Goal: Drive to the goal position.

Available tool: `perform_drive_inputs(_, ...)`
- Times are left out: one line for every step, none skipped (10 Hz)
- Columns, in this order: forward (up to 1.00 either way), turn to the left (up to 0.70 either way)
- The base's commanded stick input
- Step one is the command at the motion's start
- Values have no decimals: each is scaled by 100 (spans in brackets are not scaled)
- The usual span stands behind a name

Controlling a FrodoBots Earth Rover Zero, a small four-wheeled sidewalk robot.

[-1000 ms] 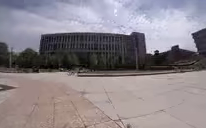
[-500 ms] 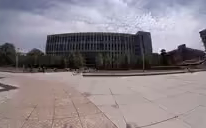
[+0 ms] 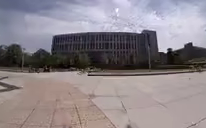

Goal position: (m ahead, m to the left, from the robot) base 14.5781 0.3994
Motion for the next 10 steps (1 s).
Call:
perform_drive_inputs(45,27)
perform_drive_inputs(45,27)
perform_drive_inputs(45,27)
perform_drive_inputs(45,27)
perform_drive_inputs(45,27)
perform_drive_inputs(45,27)
perform_drive_inputs(45,27)
perform_drive_inputs(45,27)
perform_drive_inputs(45,27)
perform_drive_inputs(45,27)
